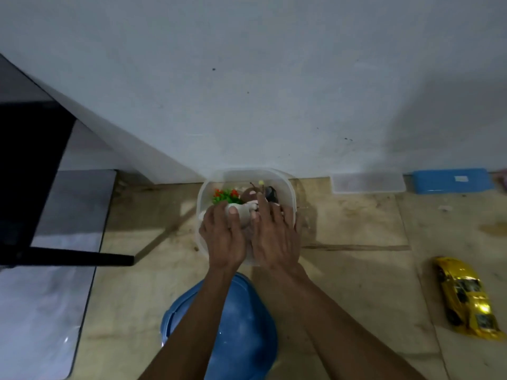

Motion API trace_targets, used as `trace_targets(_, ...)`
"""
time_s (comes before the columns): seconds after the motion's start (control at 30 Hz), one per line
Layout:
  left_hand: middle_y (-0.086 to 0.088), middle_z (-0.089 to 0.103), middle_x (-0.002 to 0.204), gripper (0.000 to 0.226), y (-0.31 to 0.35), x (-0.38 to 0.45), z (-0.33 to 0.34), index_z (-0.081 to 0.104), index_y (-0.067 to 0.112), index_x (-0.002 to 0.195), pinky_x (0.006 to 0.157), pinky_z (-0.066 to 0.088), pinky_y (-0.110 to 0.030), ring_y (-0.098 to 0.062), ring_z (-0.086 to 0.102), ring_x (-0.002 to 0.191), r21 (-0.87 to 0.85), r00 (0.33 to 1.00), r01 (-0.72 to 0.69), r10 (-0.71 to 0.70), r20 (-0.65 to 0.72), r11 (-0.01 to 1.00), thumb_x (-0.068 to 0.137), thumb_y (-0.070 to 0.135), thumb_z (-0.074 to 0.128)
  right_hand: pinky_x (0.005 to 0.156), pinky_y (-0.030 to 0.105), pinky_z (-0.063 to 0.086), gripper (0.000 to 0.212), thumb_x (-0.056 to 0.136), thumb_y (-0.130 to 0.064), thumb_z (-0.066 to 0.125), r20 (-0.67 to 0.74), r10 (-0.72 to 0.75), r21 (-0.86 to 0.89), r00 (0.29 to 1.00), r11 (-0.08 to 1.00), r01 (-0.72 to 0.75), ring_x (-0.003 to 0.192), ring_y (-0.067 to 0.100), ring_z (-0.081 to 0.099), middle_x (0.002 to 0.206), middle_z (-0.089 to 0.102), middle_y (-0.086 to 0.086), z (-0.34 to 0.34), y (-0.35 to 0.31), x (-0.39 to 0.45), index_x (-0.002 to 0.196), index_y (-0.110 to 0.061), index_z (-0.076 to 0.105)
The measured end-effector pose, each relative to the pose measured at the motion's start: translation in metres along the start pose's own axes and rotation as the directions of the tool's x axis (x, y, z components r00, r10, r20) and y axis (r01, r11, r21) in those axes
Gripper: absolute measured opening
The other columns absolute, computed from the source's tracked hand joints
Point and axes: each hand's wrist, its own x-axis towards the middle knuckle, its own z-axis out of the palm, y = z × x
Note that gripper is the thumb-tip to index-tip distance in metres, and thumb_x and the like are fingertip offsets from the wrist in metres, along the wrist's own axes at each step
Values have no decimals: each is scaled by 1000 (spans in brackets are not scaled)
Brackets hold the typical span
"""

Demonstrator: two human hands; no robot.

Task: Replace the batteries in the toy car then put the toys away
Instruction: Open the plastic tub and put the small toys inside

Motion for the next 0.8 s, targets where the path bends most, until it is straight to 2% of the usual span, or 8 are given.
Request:
trace_targets(0.13, -16, 46, 153, 67, -7, 7, 11, 51, 9, 143, 118, 19, -44, -30, 35, 146, -16, 1000, 8, -7, 30, 1000, 101, 48, 16, 120, 56, 10, 54, 105, -44, 23, -16, 61, -33, 998, 998, -62, 150, 25, 26, 161, 34, 0, 9, -1, 5, 157, -31, 25)
trace_targets(0.23, -12, 24, 166, 72, -19, 14, 20, 31, 18, 157, 123, 10, -47, -27, 16, 155, 132, 992, -95, 82, 97, 987, 101, 56, 6, 116, 49, -22, 58, 103, -49, 11, 24, 63, -78, 998, 995, -61, 155, 26, 11, 166, 21, 2, 14, 1, 8, 159, -33, 12)
trace_targets(0.3, -9, 17, 168, 71, -23, 18, 22, 25, 26, 159, 124, 7, -48, -30, 11, 156, 227, 982, -88, 46, 184, 970, 98, 57, 5, 111, 49, -31, 57, 104, -49, 8, 65, 60, -102, 996, 993, -53, 156, 25, 4, 168, 12, 2, 15, 2, 8, 159, -34, 2)
trace_targets(0.4, -15, 27, 164, 64, -18, 15, 12, 41, 20, 152, 123, 12, -51, -31, 19, 153, 211, 983, -105, 70, 168, 972, 100, 45, 13, 117, 56, -19, 59, 102, -49, 4, 90, 86, -44, 992, 996, -82, 155, 21, 6, 168, 11, -1, 13, 1, 6, 159, -34, -1)
trace_targets(0.5, -26, 43, 151, 52, -15, 8, -2, 57, 4, 135, 119, 22, -56, -35, 33, 143, 270, 970, -245, 233, 77, 931, 100, 28, 27, 117, 56, -19, 57, 104, -49, 6, 86, 99, 66, 991, 992, -105, 155, 15, 8, 168, 12, -7, 6, -2, 0, 159, -37, 0)
trace_targets(0.57, -25, 34, 158, 55, -15, 3, -7, 45, 6, 147, 123, 14, -57, -36, 23, 150, 395, 954, -295, 244, 176, 870, 103, 29, 22, 121, 62, -8, 55, 105, -49, 9, 141, 104, 137, 985, 983, -123, 155, 13, 4, 168, 6, -10, 1, -4, -7, 158, -40, -5)
trace_targets(0.67, -5, -1, 171, 57, -19, -1, -7, 4, 32, 162, 122, -6, -58, -32, -14, 155, 526, 940, -227, 43, 338, 820, 106, 41, 12, 121, 62, -4, 55, 106, -47, 10, 200, 64, 105, 978, 991, -87, 155, 15, -2, 169, 2, -9, -3, -1, -16, 157, -38, -9)
trace_targets(0.8, -2, 2, 171, 58, -14, 1, -15, 7, 35, 161, 121, -1, -64, -30, -11, 156, 543, 934, -244, 44, 354, 804, 106, 38, 24, 122, 60, 1, 57, 103, -49, 6, 160, 45, 253, 986, 964, -85, 155, 13, 3, 168, 7, -10, -14, 7, -22, 158, -37, -3)
